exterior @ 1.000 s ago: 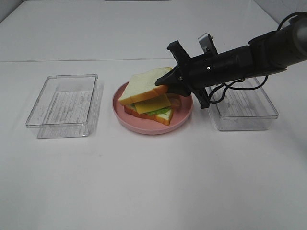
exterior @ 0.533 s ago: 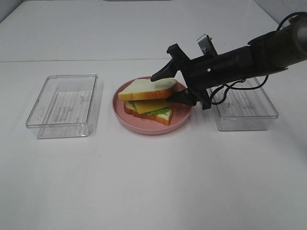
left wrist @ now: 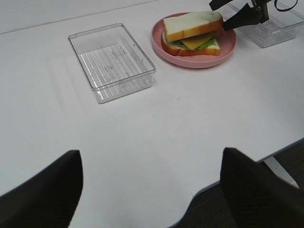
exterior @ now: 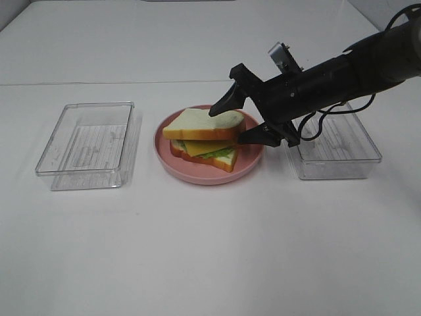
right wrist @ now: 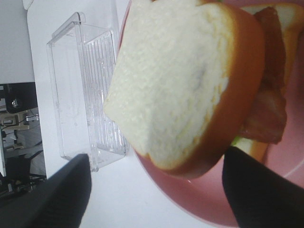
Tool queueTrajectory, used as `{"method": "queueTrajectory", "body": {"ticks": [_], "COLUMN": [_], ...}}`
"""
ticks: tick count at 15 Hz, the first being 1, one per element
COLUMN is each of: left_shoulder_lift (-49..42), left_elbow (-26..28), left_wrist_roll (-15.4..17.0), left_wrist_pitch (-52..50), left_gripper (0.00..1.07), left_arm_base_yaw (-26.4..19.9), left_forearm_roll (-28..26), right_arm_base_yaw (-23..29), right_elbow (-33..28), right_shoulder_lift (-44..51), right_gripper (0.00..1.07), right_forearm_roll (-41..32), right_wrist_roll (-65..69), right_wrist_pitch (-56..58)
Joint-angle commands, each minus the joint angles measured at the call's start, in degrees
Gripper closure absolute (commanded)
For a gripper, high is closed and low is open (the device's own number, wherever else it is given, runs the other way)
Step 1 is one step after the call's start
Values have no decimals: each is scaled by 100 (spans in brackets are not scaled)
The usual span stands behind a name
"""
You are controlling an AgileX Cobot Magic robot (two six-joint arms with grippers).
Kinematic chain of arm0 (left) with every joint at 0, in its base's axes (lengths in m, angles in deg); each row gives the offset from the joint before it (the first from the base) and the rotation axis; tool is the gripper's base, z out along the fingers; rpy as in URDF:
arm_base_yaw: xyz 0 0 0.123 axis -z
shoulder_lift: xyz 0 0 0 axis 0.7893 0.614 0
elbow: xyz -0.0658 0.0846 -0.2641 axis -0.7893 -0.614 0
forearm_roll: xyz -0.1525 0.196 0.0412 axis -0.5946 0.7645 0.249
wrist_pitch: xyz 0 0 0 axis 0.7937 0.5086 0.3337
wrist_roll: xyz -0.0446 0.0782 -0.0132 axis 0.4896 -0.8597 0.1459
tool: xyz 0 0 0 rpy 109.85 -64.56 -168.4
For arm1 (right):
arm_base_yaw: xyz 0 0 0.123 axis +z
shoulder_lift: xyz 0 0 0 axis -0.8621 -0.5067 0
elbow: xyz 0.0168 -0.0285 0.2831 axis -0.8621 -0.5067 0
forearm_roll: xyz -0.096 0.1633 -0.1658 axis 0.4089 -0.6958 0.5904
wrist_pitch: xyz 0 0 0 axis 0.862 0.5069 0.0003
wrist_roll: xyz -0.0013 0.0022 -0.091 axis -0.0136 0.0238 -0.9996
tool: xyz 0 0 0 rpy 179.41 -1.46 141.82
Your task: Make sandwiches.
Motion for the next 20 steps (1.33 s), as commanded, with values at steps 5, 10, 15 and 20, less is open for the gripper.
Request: {"method": "queueTrajectory", "body": {"ticks": [5,10,15,20], "left_shoulder_lift": [-115,-115,-115,-115], "left_elbow": [-17,-17,-17,-17], "left_wrist_roll": [0,0,0,0], "left_wrist_pitch": [-57,-57,-57,-57], "left_gripper": [31,31,31,31], "left_arm_base_yaw": [34,34,34,34], "left_forearm_roll": [6,6,6,6], "right_arm_base_yaw": [17,17,17,17], "right_elbow": [40,29,-544,-2338], "right_shoulder_lift": [922,2372,4148,6182], "right_gripper": [34,34,34,34], "right_forearm_roll": [3174,5552,6749,7082], "right_wrist_roll": [2040,2951,3369,3369], "right_wrist_pitch": [269,1599,2418,2555]}}
